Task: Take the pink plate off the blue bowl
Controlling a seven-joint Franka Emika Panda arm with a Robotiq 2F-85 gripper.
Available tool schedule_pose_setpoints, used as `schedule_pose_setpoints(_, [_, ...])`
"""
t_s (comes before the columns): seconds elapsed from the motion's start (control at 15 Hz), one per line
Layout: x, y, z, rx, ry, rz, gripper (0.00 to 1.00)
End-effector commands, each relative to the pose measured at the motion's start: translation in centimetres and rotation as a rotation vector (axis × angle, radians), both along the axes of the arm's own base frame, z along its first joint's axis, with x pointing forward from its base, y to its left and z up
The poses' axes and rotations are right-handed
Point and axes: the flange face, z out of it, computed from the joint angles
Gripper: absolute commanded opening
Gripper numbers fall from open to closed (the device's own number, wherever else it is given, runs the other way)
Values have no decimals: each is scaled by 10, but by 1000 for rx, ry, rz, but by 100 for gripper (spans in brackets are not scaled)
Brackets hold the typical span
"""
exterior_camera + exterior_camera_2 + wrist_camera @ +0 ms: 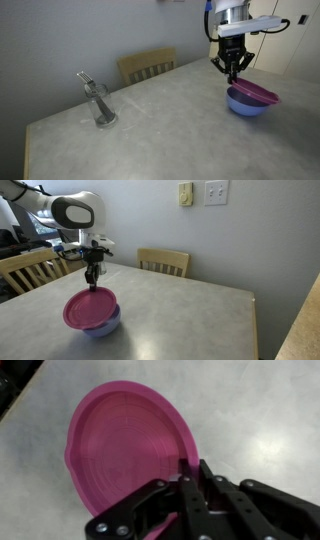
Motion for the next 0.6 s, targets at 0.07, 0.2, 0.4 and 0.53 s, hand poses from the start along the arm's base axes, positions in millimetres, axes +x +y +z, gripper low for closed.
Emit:
schedule_pose_setpoints(0.07, [7, 1, 17, -8, 65, 27, 3])
schedule_pose_setpoints(0.2, [9, 6, 24, -11, 76, 32, 3])
schedule_pose_setpoints(0.4, [17, 21, 33, -13, 61, 59, 3])
schedule_pose_setpoints(0.53, [26, 39, 35, -13, 22, 90, 3])
